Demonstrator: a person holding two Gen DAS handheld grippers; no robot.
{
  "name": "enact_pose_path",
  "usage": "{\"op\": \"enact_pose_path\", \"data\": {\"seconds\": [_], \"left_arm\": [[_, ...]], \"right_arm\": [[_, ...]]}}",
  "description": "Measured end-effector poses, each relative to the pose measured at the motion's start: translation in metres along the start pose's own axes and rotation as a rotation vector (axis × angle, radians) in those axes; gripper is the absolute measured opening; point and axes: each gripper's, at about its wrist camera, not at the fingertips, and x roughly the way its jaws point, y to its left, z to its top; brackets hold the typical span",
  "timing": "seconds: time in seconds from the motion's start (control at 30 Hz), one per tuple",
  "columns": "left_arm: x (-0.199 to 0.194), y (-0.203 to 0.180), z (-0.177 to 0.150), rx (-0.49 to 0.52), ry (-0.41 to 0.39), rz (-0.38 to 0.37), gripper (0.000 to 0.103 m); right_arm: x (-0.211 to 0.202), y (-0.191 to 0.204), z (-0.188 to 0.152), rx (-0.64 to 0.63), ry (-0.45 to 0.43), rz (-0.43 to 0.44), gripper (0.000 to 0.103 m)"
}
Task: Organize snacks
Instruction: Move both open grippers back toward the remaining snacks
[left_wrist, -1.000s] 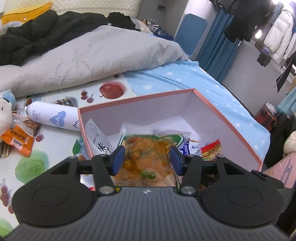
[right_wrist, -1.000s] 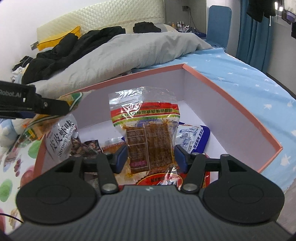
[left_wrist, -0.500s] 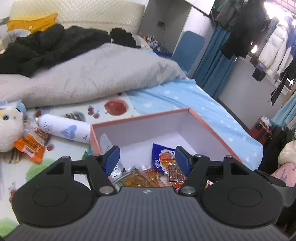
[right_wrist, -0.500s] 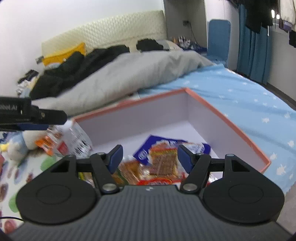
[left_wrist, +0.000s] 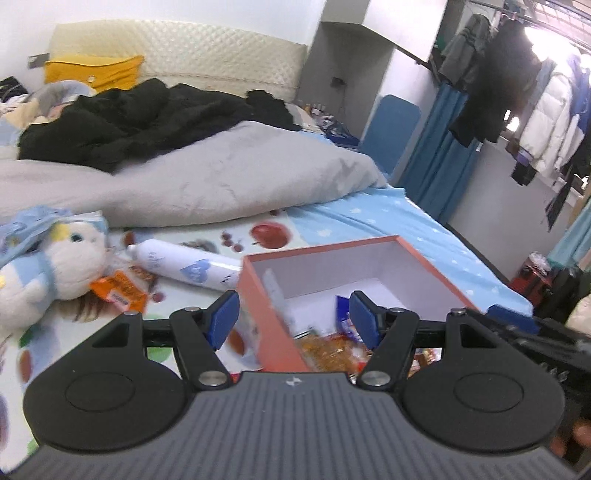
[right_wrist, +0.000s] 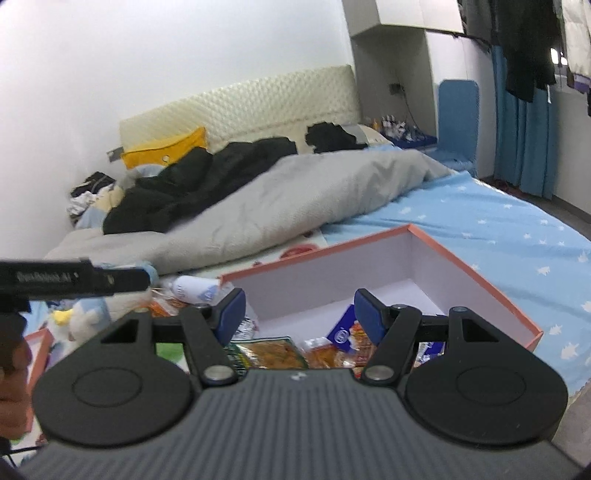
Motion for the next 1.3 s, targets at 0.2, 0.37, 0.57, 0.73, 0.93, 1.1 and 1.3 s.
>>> {"op": "enact_pose_path", "data": {"seconds": [0.2,0.37,0.57,0.73,0.93,1.1,1.3], "left_arm": [[-0.022,0.019,-0.015,-0.016,-0.003,0.029,0.071],[-0.035,0.034,-0.025,-0.028,0.007,0.019,0.071],[-0.043,0.053,-0.042,-0.049,0.027,0.052,0.071],[-0.048,0.071,-0.055,-0.084,0.039,0.078,0.071],[-0.05,0.084,-0.065,-0.114,0.059,0.093,0.071],[-0.046,0.098,-0.078,-0.17,0.088,0.087,0.071],[-0.044,0.109,-0.089,-0.196,0.104,0.112,0.071]], "right_arm": [[-0.009,0.022,-0.005,-0.022,-0.015,0.03,0.067],[-0.007,0.041,-0.022,-0.037,0.02,0.06,0.067],[-0.003,0.066,-0.047,-0.088,0.088,0.096,0.067],[-0.002,0.085,-0.063,-0.121,0.13,0.107,0.067],[-0.007,0.101,-0.073,-0.142,0.148,0.132,0.067],[-0.006,0.114,-0.084,-0.18,0.167,0.119,0.067],[0.0,0.124,-0.102,-0.202,0.228,0.141,0.067]]}}
